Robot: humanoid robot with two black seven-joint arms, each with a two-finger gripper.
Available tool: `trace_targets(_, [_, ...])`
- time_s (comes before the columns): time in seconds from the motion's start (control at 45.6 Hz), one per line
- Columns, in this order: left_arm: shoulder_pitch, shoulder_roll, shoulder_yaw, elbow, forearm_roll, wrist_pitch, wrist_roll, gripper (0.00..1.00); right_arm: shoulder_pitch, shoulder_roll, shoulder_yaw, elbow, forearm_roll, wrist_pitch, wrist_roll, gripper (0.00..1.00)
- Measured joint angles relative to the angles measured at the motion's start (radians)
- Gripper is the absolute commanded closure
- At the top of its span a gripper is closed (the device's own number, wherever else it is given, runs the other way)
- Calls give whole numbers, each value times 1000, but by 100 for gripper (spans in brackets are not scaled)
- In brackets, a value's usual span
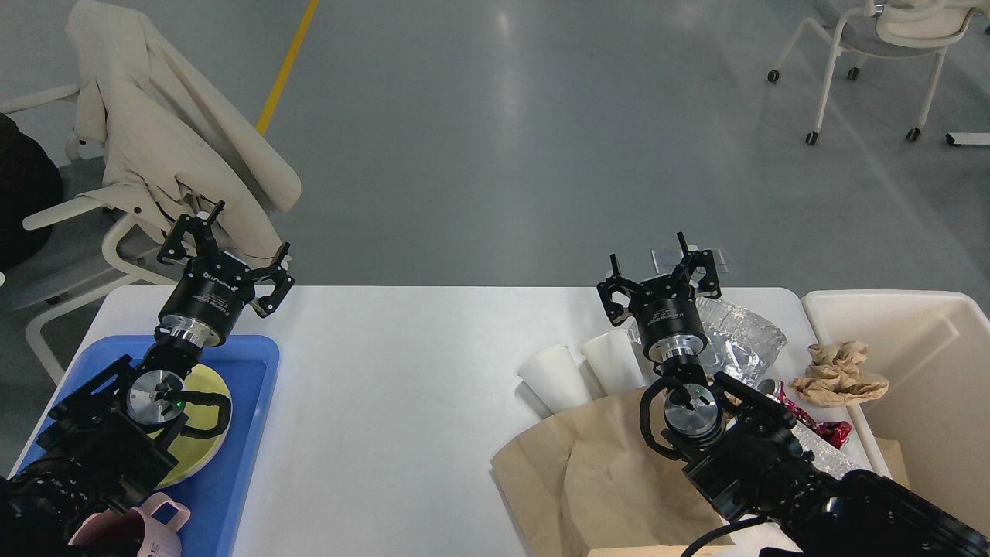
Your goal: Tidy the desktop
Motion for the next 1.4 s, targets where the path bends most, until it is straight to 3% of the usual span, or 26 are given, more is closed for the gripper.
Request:
trace_targets(0.329, [32,0,-2,0,2,-19,-48,0,0,0,-1,-1,0,0,0,0])
trace_targets(0.438, [40,-4,-1,-1,2,-20,-106,0,0,0,-1,-1,0,0,0,0])
trace_targets(0.592, [41,-7,0,-2,2,-20,-152,0,0,0,-1,-1,0,0,0,0])
trace_targets(1.403, [41,-9,0,-2,2,-20,-158,0,-1,0,0,-2,0,0,0,0])
